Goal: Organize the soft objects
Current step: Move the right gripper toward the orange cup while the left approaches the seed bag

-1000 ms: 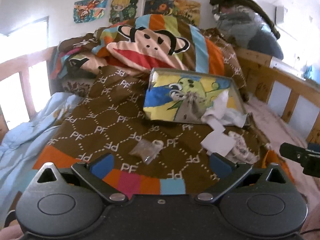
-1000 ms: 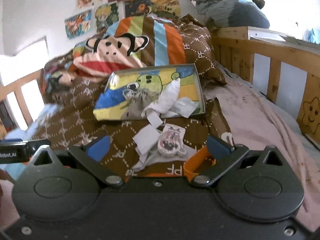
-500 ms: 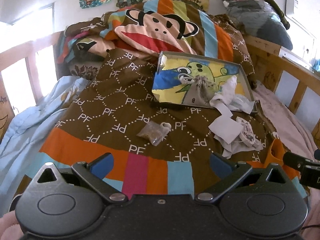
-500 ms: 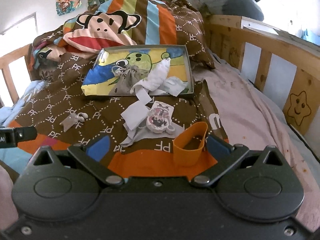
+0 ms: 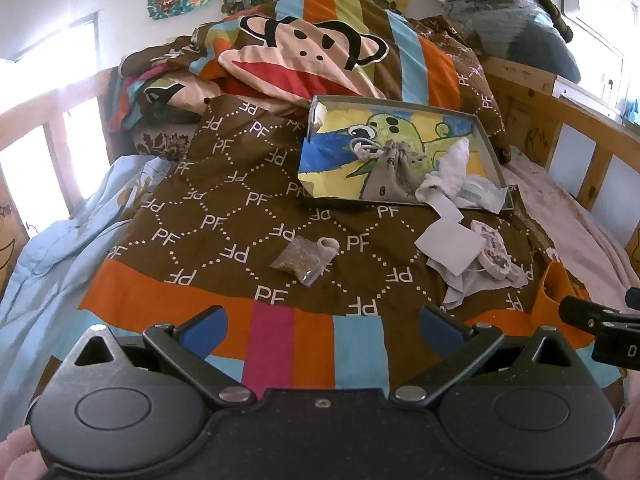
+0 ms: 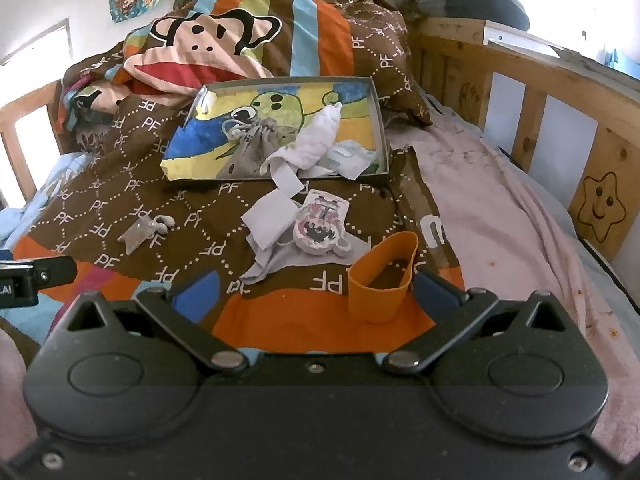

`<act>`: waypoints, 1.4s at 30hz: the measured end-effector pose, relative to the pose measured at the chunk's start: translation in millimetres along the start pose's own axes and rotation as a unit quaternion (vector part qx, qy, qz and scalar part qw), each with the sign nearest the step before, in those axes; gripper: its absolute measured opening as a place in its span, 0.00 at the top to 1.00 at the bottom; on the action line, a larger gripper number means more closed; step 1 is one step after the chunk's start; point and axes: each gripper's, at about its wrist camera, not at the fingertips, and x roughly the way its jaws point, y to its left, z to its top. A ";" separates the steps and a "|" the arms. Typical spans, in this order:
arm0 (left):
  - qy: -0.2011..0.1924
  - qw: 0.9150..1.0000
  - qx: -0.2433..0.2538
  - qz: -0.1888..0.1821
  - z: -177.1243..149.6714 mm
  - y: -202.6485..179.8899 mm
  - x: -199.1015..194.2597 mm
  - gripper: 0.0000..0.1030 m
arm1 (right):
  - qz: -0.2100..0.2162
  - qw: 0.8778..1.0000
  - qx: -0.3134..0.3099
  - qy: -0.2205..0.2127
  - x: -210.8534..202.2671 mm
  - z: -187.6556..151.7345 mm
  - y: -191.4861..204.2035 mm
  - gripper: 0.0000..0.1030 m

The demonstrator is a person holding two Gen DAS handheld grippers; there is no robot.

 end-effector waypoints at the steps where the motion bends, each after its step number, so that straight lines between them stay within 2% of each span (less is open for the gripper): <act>1: 0.001 1.000 0.000 0.000 0.0 0.1 0.8 0.01 | 0.000 1.000 -0.001 0.002 1.2 0.4 0.2 0.00; 19: 0.026 1.000 -0.006 -0.001 0.3 2.4 15.9 0.01 | -0.002 0.999 -0.016 0.029 30.6 1.4 5.0 0.00; 29: 0.029 1.000 -0.010 0.000 -0.1 3.3 20.3 0.01 | -0.014 1.000 -0.009 0.023 35.6 0.8 3.4 0.00; 42: 0.029 0.998 -0.044 -0.031 4.5 11.0 52.3 0.01 | -0.023 0.999 0.014 0.044 71.5 10.3 -3.9 0.00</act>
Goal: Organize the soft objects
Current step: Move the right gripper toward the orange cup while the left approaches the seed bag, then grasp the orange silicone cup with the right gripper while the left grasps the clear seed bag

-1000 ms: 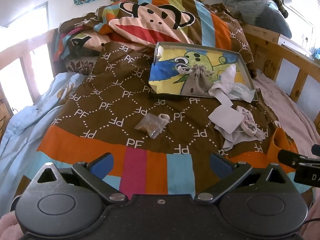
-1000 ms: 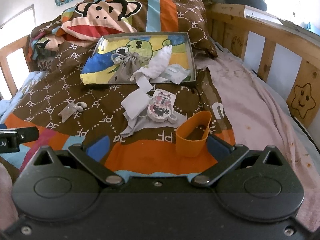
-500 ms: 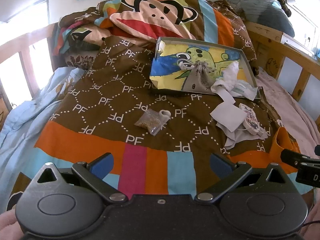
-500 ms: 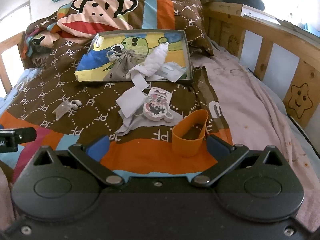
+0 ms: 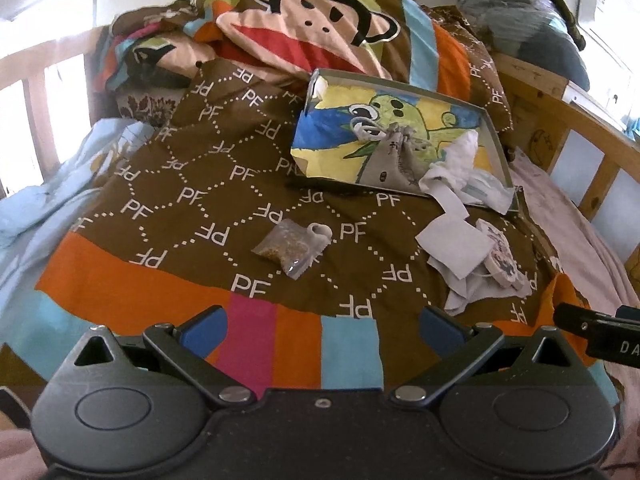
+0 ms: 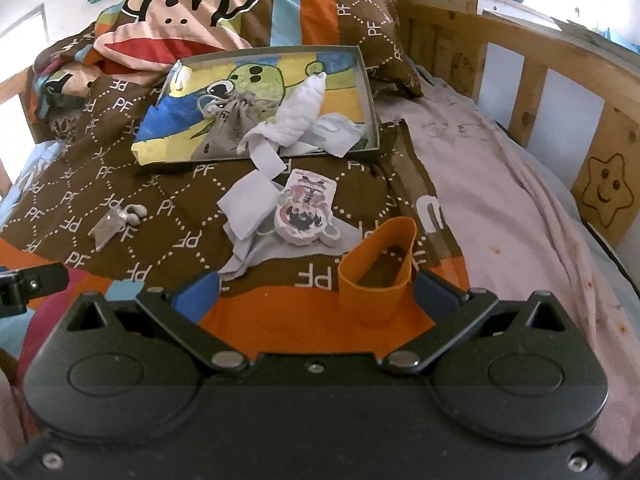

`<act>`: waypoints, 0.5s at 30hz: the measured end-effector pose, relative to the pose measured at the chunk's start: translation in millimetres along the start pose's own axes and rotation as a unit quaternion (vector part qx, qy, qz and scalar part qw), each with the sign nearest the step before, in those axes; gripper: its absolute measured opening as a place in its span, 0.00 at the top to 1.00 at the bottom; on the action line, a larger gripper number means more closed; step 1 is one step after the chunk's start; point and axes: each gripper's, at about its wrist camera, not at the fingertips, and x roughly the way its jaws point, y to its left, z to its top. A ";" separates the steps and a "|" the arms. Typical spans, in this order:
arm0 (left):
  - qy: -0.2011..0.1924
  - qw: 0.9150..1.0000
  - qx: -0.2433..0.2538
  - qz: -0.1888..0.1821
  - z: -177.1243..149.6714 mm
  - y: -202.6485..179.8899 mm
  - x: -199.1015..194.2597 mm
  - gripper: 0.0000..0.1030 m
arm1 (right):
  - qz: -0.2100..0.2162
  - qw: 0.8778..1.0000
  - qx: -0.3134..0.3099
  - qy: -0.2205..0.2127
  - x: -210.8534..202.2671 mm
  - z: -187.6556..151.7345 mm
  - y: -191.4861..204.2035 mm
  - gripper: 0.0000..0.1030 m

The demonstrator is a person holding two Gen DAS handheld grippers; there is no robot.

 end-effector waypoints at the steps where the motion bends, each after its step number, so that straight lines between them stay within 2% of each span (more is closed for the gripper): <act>1: 0.001 1.000 -0.006 -0.001 1.8 2.5 4.4 0.01 | -0.002 1.000 0.003 0.002 4.0 2.0 -0.8 0.00; 5: -0.008 1.000 -0.019 0.000 11.3 11.9 25.0 0.01 | -0.017 1.000 0.018 0.007 25.3 10.6 -8.3 0.00; 10: -0.018 1.000 0.011 -0.011 25.6 13.8 58.6 0.01 | -0.033 0.999 0.026 -0.001 50.3 12.4 -17.6 0.00; 15: -0.009 0.999 0.046 -0.023 36.5 15.9 96.0 0.01 | -0.048 0.999 0.021 0.004 80.5 9.6 -19.4 0.00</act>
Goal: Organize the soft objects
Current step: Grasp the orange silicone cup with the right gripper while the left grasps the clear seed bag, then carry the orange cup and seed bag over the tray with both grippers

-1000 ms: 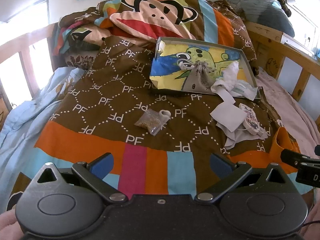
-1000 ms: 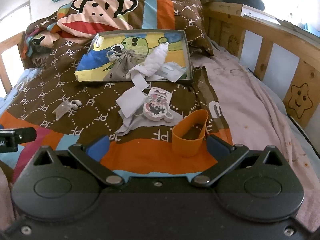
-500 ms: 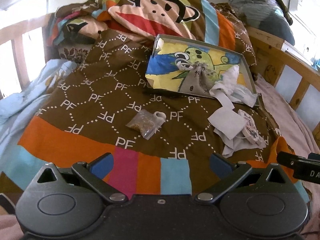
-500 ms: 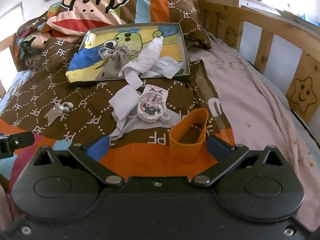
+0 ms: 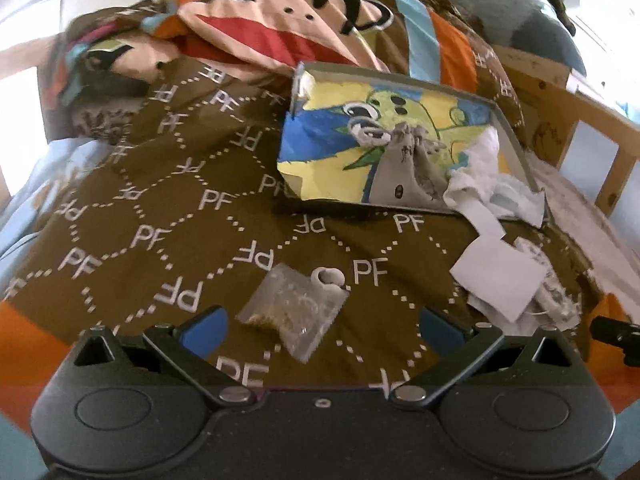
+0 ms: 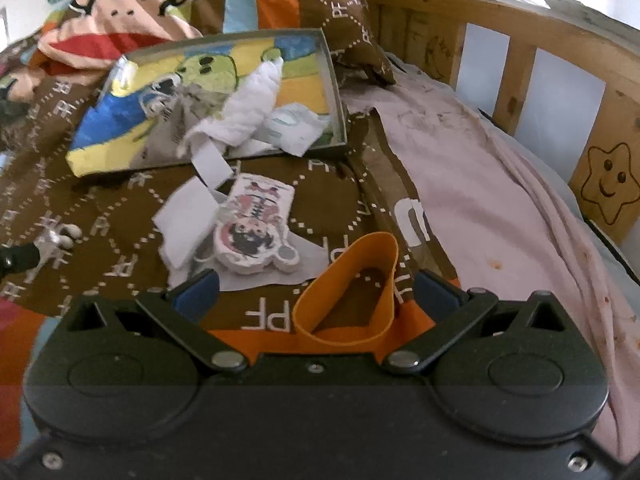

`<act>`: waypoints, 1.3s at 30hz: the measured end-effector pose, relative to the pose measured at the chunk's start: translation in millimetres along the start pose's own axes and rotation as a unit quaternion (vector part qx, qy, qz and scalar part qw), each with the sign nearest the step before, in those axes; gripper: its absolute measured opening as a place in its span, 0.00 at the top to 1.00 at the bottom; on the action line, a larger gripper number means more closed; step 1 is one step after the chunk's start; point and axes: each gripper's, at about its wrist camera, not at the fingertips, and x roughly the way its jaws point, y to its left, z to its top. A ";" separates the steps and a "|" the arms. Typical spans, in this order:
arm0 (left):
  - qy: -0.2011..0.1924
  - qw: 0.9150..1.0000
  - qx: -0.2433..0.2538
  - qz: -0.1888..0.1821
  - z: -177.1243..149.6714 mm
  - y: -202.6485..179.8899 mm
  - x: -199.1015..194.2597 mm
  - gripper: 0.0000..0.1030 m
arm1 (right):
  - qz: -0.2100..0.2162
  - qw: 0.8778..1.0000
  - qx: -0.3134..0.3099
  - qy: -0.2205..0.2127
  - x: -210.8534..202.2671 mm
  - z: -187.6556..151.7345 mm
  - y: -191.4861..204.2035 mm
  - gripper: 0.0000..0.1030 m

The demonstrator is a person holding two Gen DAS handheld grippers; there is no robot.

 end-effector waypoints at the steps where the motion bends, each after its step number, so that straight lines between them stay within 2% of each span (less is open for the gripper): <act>1: 0.001 1.000 0.006 -0.001 1.1 1.0 5.5 0.01 | -0.004 1.000 -0.003 0.000 6.3 -0.8 1.3 0.00; 4: 0.005 1.000 0.026 -0.006 3.0 5.0 20.7 0.02 | -0.019 1.000 -0.009 0.002 22.2 -0.4 4.3 0.00; 7: 0.024 0.999 0.025 -0.006 3.2 12.7 35.2 0.08 | -0.022 1.000 0.008 0.005 35.4 1.7 0.3 0.01; 8: 0.033 0.999 0.019 -0.006 3.5 16.2 39.4 0.12 | -0.023 1.000 0.013 0.010 39.6 1.6 -0.8 0.02; 10: 0.041 0.999 0.003 -0.010 3.4 22.2 43.4 0.18 | -0.020 0.999 0.022 0.020 45.4 -0.1 -3.5 0.14; 12: 0.035 0.999 -0.006 -0.011 3.7 26.2 43.8 0.22 | -0.013 0.999 0.024 0.028 48.3 -2.6 -4.5 0.21; 17: 0.042 0.999 0.005 -0.015 2.1 24.6 46.8 0.33 | -0.004 0.999 0.036 0.038 51.2 -5.3 -5.6 0.28; 25: 0.053 0.998 0.028 -0.029 -3.3 8.3 41.6 0.51 | 0.001 0.998 0.050 0.046 49.1 -6.3 -8.7 0.54; 28: 0.057 0.997 0.033 -0.040 -6.4 0.7 36.9 0.52 | 0.002 0.997 0.055 0.044 47.5 -6.1 -9.5 0.62; 39: 0.088 0.991 0.057 -0.079 -23.6 -36.5 21.7 0.54 | 0.001 0.997 0.059 0.053 42.0 -11.2 -6.5 0.75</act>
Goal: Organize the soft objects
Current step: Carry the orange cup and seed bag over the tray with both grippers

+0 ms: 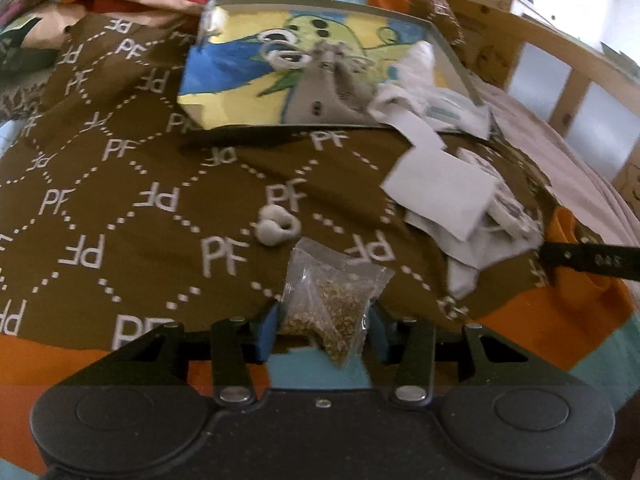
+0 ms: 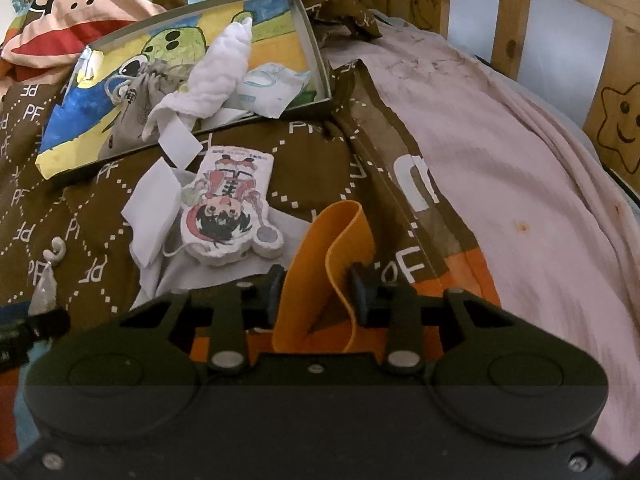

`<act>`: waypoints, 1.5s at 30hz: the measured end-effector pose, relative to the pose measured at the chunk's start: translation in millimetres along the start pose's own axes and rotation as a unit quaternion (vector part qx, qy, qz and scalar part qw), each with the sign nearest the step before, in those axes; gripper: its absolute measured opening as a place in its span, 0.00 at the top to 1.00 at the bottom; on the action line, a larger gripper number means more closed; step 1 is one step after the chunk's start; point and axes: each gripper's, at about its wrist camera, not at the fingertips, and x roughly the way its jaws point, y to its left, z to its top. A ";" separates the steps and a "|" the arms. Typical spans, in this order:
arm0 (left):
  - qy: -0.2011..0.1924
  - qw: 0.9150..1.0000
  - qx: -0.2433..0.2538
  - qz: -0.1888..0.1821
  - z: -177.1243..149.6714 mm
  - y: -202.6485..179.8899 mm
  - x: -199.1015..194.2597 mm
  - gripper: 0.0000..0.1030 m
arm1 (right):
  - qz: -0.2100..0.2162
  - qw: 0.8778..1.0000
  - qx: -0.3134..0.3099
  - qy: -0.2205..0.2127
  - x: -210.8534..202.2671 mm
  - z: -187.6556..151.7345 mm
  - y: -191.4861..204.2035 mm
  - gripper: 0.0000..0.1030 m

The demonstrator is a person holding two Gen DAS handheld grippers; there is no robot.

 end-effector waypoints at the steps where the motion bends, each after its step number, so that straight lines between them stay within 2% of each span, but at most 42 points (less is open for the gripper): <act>1: 0.001 1.000 0.002 -0.003 -1.1 -3.4 -1.2 0.54 | -0.001 1.000 0.000 0.001 -0.7 -0.6 -0.1 0.77; 7: 0.004 1.000 0.002 -0.011 -4.0 -16.3 -7.2 0.56 | -0.015 1.000 0.011 0.016 -1.9 -1.9 -6.5 0.91; 9: 0.006 1.000 -0.006 -0.021 -4.2 -19.9 -9.3 0.57 | -0.011 1.000 0.022 0.017 -3.5 -2.5 -11.0 0.92; 12: 0.004 1.000 0.007 -0.028 -5.9 -32.9 -12.5 0.57 | 0.003 0.999 0.029 0.018 -8.4 -4.1 -14.4 0.94; 17: -0.007 0.999 0.016 -0.032 -5.8 -47.1 -19.8 0.58 | 0.052 0.998 0.043 0.018 -23.2 -6.9 -16.6 0.96; 20: -0.033 0.999 0.006 -0.024 0.1 -49.9 -30.2 0.58 | 0.124 0.990 0.069 0.011 -35.9 -6.6 -20.1 0.96; 24: -0.070 0.997 -0.022 -0.021 9.8 -47.8 -46.4 0.58 | 0.158 0.986 0.032 -0.031 -60.9 -7.3 -11.3 0.96; 31: -0.119 0.993 -0.016 -0.005 20.4 -53.4 -77.2 0.58 | 0.209 0.971 -0.022 -0.113 -99.2 -5.2 0.1 0.96; 36: -0.177 0.984 -0.016 0.002 27.2 -58.9 -103.0 0.58 | 0.243 0.959 -0.017 -0.146 -121.3 5.2 -1.0 0.96; 39: -0.201 0.979 -0.017 0.007 35.6 -58.7 -112.3 0.58 | 0.262 0.950 0.005 -0.168 -131.1 19.6 -9.7 0.96; 45: -0.238 0.971 -0.004 0.035 71.6 -49.9 -108.4 0.58 | 0.255 0.944 -0.011 -0.209 -125.6 67.0 -7.0 0.96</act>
